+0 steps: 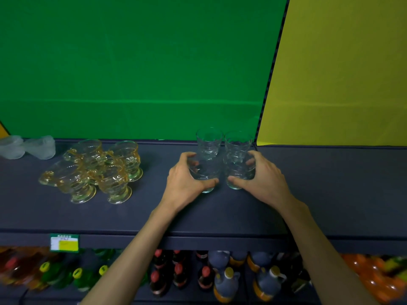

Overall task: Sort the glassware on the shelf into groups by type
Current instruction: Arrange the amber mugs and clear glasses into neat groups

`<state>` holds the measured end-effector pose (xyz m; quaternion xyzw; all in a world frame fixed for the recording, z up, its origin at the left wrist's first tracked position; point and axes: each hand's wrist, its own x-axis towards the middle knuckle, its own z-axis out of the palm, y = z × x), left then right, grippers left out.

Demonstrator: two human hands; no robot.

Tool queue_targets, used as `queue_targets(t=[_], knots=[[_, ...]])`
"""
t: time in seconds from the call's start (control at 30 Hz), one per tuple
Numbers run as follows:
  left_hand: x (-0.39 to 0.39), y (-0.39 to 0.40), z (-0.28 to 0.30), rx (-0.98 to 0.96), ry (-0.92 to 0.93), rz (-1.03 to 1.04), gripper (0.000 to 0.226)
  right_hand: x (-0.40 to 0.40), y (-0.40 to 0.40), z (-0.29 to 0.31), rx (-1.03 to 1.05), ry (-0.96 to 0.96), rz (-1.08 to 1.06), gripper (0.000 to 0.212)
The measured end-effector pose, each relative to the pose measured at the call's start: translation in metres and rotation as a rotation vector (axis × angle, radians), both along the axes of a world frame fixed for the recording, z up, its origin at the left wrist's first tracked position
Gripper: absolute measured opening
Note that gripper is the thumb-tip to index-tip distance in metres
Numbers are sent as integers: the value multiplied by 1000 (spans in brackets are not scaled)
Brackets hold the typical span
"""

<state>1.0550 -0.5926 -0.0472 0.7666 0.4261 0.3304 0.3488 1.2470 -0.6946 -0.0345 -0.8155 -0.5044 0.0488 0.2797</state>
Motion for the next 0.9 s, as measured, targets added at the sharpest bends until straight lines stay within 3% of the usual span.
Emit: queue_targets(t=[0.4,0.9], knots=[[-20,-30,-7,-29,-53,40,85,0,-23,-12,54,130,132,92],[-28,-36,-8,-41,-2,1,87,-2,-34,-14,69,152,154,93]])
